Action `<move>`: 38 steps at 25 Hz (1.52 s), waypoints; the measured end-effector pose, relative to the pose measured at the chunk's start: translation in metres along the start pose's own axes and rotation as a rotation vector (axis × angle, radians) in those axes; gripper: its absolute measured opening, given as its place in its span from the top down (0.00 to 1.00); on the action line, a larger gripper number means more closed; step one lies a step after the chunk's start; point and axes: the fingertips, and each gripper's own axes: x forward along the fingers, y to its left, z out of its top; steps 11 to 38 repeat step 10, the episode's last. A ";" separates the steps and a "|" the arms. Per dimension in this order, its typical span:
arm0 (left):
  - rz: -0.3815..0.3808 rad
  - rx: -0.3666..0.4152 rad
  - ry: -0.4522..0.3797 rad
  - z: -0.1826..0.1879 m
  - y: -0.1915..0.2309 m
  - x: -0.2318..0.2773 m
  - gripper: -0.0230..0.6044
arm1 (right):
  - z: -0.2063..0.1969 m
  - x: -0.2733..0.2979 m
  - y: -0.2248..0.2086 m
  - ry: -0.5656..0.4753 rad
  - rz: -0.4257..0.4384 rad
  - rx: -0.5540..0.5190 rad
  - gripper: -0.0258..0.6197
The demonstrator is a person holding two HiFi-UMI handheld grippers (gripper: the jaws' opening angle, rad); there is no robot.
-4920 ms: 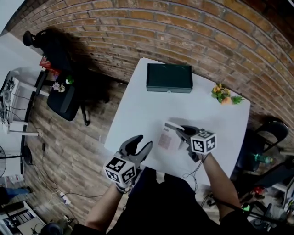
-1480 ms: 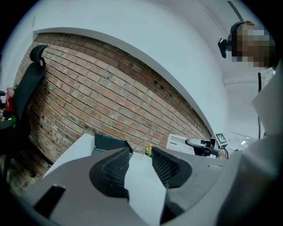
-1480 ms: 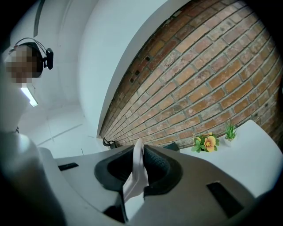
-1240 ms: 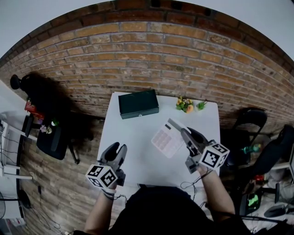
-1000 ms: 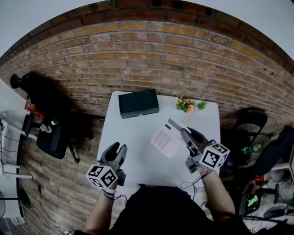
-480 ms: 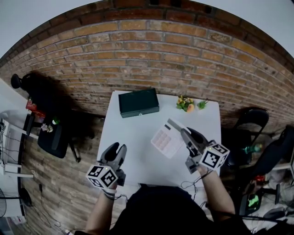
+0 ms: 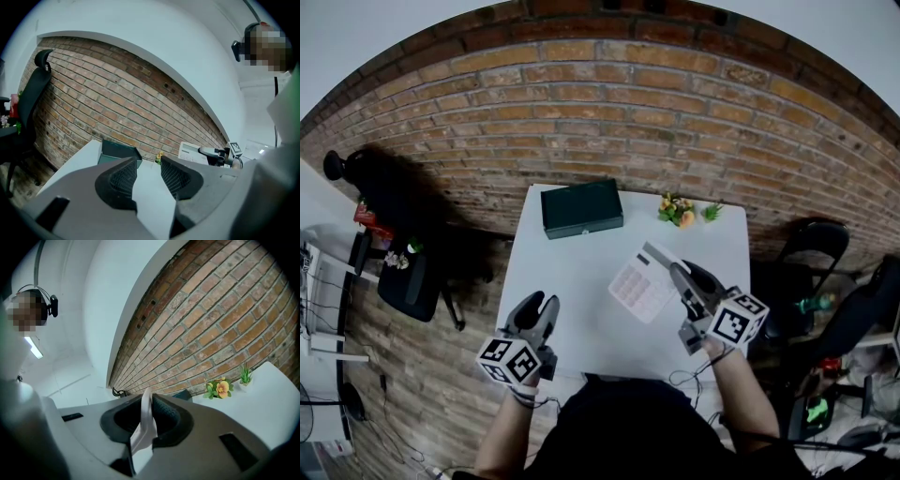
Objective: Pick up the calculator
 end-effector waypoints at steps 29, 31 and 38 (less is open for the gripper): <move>-0.001 0.007 0.012 -0.009 -0.015 0.010 0.71 | 0.003 -0.016 -0.014 -0.006 -0.009 0.004 0.87; -0.001 0.007 0.012 -0.009 -0.015 0.010 0.71 | 0.003 -0.016 -0.014 -0.006 -0.009 0.004 0.87; -0.001 0.007 0.012 -0.009 -0.015 0.010 0.71 | 0.003 -0.016 -0.014 -0.006 -0.009 0.004 0.87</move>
